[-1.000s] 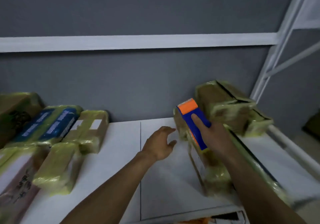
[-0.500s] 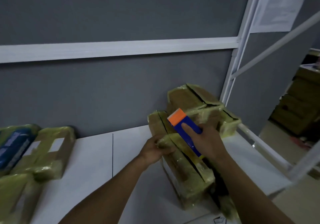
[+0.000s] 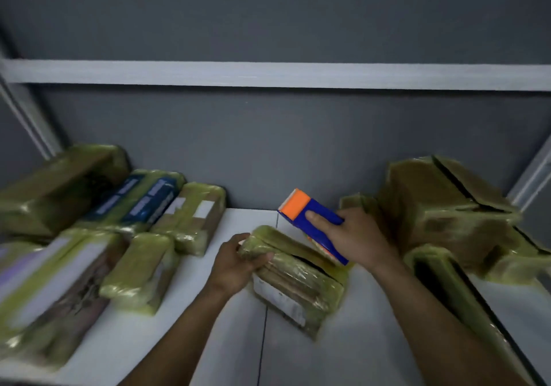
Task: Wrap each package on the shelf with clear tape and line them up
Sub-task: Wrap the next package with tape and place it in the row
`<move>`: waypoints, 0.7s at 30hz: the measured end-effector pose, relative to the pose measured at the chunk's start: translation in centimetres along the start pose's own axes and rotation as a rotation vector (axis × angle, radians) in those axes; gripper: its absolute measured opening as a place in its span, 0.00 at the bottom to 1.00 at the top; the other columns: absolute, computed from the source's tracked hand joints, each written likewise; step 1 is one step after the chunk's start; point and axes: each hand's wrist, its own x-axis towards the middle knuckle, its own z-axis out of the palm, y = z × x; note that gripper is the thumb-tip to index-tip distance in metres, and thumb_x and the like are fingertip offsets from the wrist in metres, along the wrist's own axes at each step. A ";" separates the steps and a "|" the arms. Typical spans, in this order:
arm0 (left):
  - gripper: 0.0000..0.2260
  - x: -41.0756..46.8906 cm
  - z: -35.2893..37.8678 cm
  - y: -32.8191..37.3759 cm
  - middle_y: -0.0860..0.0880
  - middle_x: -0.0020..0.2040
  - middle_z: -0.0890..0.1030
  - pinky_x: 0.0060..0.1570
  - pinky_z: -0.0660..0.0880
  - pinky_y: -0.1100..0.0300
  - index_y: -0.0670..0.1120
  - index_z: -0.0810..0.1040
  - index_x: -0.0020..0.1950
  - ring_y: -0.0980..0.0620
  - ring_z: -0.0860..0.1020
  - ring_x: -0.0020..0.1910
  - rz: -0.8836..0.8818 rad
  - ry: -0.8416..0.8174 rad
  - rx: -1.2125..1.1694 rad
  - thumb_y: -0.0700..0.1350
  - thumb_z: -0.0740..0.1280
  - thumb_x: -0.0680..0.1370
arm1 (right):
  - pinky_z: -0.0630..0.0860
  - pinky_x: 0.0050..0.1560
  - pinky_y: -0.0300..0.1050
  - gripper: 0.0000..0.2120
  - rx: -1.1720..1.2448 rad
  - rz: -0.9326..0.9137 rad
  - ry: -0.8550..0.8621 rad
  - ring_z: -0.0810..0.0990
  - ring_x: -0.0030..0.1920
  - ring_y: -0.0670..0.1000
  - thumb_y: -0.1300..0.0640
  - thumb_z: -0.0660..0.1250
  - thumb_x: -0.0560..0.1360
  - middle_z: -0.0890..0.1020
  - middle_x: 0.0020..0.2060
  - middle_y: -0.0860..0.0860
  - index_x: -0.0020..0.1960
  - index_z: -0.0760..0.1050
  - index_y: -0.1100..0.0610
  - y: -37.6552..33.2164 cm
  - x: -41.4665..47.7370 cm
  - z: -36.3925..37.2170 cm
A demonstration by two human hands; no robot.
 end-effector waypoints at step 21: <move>0.16 -4.6 -8.6 -2.7 0.56 0.47 0.87 0.38 0.76 0.72 0.53 0.83 0.60 0.62 0.84 0.46 -0.277 0.261 -0.083 0.41 0.78 0.74 | 0.75 0.33 0.41 0.32 -0.216 -0.185 -0.301 0.82 0.35 0.46 0.24 0.65 0.70 0.82 0.32 0.48 0.43 0.77 0.54 -6.0 0.7 7.7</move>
